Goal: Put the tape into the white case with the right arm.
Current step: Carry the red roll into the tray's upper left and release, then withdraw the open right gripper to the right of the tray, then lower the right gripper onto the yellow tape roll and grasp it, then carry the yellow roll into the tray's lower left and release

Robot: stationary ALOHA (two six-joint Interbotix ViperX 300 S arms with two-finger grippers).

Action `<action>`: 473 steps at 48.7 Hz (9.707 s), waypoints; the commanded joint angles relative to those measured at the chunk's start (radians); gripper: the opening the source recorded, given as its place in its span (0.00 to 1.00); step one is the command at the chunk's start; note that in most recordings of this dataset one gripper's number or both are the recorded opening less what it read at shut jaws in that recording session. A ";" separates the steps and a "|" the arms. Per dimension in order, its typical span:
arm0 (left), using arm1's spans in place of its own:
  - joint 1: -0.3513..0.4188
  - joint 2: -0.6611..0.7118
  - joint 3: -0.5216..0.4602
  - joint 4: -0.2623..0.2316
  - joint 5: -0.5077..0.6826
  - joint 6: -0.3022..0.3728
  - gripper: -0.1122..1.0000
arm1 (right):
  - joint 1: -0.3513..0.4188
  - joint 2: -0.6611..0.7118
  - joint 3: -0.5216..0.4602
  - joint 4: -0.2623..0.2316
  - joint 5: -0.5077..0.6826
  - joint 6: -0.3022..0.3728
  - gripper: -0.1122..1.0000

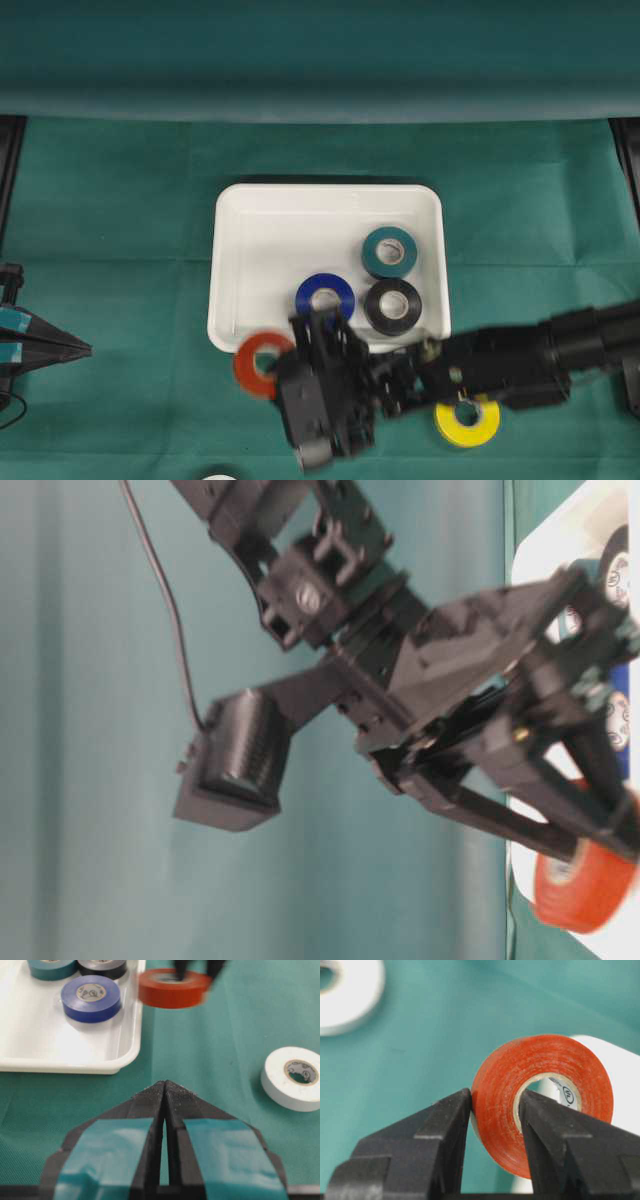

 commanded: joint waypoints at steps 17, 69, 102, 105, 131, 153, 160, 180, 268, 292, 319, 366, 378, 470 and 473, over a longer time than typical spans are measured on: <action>0.003 0.008 -0.014 -0.002 -0.009 -0.002 0.10 | -0.245 0.003 -0.029 -0.038 -0.091 -0.003 0.12; 0.003 0.008 -0.012 -0.002 -0.011 0.000 0.10 | -0.319 0.054 -0.048 -0.038 -0.150 0.011 0.67; 0.003 0.008 -0.011 -0.002 -0.009 -0.002 0.10 | -0.318 -0.218 0.244 -0.035 -0.038 0.012 0.66; 0.002 0.008 -0.012 -0.002 -0.009 0.000 0.10 | -0.319 -0.259 0.296 -0.034 -0.048 0.014 0.66; 0.005 0.008 -0.012 -0.002 -0.009 0.000 0.10 | -0.319 -0.557 0.638 -0.034 -0.140 0.014 0.66; 0.005 -0.051 -0.002 -0.002 -0.005 0.000 0.10 | -0.318 -0.735 0.830 -0.032 -0.222 0.014 0.66; 0.003 -0.051 -0.002 -0.002 -0.005 0.000 0.10 | -0.318 -0.738 0.839 -0.032 -0.230 0.014 0.66; 0.003 -0.049 0.000 -0.002 -0.003 0.000 0.10 | -0.193 -0.769 0.874 -0.032 -0.250 0.014 0.66; 0.014 -0.054 0.003 -0.002 -0.003 0.000 0.10 | 0.129 -0.558 0.801 -0.032 -0.264 0.012 0.66; 0.014 -0.054 0.003 -0.002 -0.003 0.000 0.10 | 0.129 -0.453 0.788 -0.032 -0.275 0.015 0.66; 0.015 -0.054 0.005 -0.002 -0.003 0.000 0.10 | 0.129 -0.380 0.744 -0.032 -0.265 0.014 0.65; 0.014 -0.054 0.005 -0.002 -0.003 0.000 0.10 | 0.132 -0.440 0.695 -0.031 -0.210 0.040 0.12; 0.015 -0.054 0.005 -0.002 -0.003 0.000 0.10 | 0.166 -0.479 0.661 -0.031 -0.199 0.054 0.12; 0.015 -0.054 0.000 -0.002 -0.002 -0.002 0.10 | 0.130 0.005 -0.006 -0.032 0.054 0.049 0.12; 0.014 -0.054 0.000 -0.002 -0.002 -0.003 0.10 | 0.109 0.005 -0.012 -0.037 0.060 0.046 0.12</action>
